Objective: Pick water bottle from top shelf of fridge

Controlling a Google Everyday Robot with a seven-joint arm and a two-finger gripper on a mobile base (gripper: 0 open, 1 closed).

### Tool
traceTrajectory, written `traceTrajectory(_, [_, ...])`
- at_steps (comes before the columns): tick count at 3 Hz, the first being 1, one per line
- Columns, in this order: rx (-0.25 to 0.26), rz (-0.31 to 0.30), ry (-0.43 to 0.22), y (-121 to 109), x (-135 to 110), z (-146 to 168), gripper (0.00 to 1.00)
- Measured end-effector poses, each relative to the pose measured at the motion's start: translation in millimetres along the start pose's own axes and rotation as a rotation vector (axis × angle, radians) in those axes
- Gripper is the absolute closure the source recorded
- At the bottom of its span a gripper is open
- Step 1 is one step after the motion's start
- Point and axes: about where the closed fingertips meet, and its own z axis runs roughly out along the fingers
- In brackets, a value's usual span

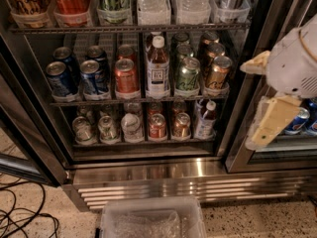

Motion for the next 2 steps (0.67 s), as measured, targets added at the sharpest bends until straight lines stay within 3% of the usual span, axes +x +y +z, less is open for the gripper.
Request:
traceTrajectory(1, [0.043,-0.062,-0.191,11,-39,23,0.0])
traceTrajectory(2, [0.119,-0.062,-0.355,21,-74,35,0.0])
